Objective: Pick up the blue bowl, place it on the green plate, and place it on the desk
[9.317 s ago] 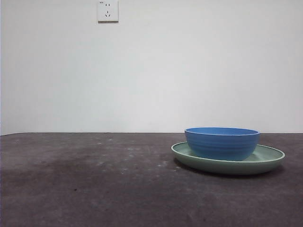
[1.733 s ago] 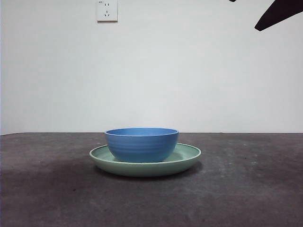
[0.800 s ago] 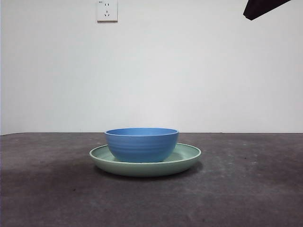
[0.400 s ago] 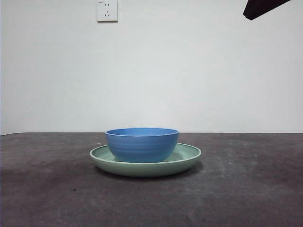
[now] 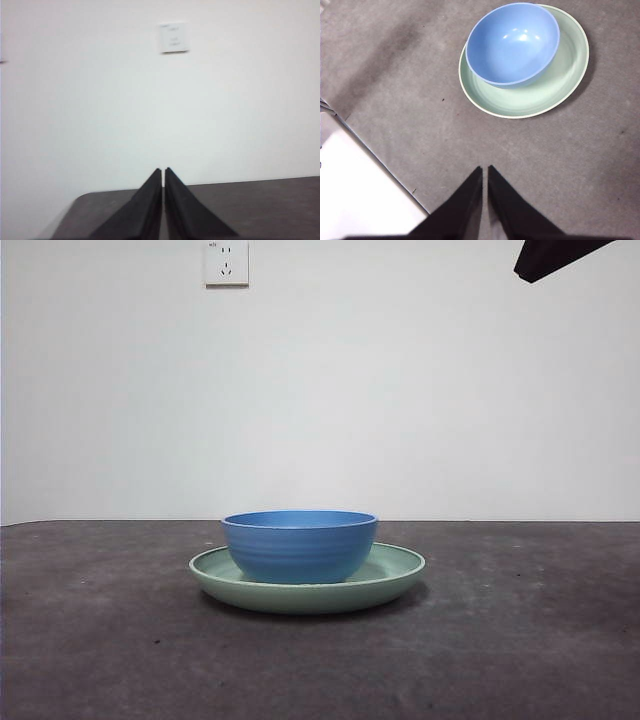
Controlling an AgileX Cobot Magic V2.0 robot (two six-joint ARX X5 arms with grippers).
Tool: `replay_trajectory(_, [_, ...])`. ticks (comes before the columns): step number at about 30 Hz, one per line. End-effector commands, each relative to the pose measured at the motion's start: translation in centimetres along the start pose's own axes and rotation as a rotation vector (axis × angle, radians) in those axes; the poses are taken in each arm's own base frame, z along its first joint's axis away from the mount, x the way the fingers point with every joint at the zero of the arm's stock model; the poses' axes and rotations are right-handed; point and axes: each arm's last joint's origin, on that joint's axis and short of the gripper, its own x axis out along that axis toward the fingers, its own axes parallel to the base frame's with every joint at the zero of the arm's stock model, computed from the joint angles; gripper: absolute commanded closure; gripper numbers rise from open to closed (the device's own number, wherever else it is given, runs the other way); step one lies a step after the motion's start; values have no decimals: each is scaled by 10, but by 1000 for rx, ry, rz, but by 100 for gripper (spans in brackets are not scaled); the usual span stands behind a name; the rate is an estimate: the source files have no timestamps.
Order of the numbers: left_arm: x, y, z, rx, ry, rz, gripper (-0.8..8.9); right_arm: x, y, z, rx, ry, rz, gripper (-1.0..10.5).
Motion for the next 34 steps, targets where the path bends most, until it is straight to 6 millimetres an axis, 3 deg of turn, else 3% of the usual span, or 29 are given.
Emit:
replay_trajectory(1, [-2, 0, -25, 27, 27, 27, 804, -2, 3, 5, -27, -20, 11, 935])
replay_trajectory(9, [-9, 0, -103, 42, 153, 61, 804, -2, 3, 5, -28, -20, 11, 935])
replay_trajectory(15, [-13, -2, -135, 43, 197, 63, 804, -2, 3, 5, -27, -20, 11, 935])
replay_trajectory(23, [-14, -3, -161, 37, 278, 57, 804, -2, 3, 5, -28, -20, 11, 935])
replay_trajectory(34, [-18, -4, -172, -11, 398, 56, 804, -2, 3, 5, -27, -20, 11, 935])
